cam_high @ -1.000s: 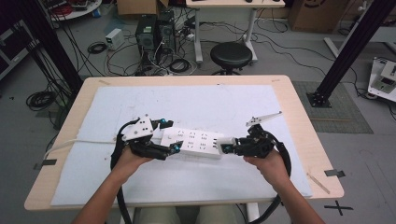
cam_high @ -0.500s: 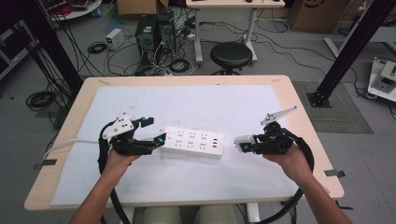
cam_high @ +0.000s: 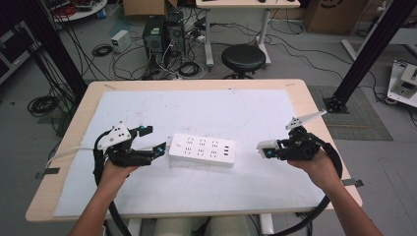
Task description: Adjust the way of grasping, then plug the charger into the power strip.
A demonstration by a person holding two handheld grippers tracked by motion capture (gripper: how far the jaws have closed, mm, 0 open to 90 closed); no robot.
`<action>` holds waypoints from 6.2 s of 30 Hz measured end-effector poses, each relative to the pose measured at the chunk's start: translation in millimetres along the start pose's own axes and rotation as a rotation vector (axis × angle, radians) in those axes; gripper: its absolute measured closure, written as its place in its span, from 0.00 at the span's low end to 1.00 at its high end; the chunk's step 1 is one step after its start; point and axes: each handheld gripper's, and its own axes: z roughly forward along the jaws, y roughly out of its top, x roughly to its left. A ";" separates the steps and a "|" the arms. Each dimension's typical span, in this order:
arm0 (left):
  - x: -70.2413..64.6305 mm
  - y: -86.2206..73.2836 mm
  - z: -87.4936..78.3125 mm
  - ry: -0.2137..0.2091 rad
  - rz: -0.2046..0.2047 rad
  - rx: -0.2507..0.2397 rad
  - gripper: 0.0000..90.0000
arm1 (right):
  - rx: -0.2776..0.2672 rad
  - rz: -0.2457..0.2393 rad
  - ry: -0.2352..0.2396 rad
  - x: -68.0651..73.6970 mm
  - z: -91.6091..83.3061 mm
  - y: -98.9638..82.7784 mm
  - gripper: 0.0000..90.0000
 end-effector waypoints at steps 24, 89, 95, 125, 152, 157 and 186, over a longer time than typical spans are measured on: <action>5.1 -8.6 -14.2 -0.026 0.051 -0.006 0.24 | 0.036 -0.126 -0.002 7.5 14.8 42.6 0.70; 17.4 -35.6 -30.1 -0.003 0.049 0.019 0.24 | 0.646 -0.562 -0.020 35.3 171.7 150.3 0.71; 18.2 -35.8 -29.2 -0.004 0.049 0.020 0.24 | 0.685 -0.615 -0.030 41.7 178.6 151.4 0.71; 19.3 -38.2 -28.8 -0.006 0.044 0.013 0.24 | 0.753 -0.647 -0.063 51.0 189.8 154.0 0.71; 21.3 -40.5 -31.2 0.000 0.034 -0.003 0.24 | 0.834 -0.637 -0.091 55.3 204.4 155.1 0.71; 20.1 -40.3 -30.1 -0.002 0.039 0.001 0.24 | 0.806 -0.631 -0.081 51.7 203.1 153.3 0.71; 18.3 -37.2 -35.6 0.010 0.035 0.001 0.24 | 0.493 -0.412 -0.014 32.6 168.9 144.2 0.20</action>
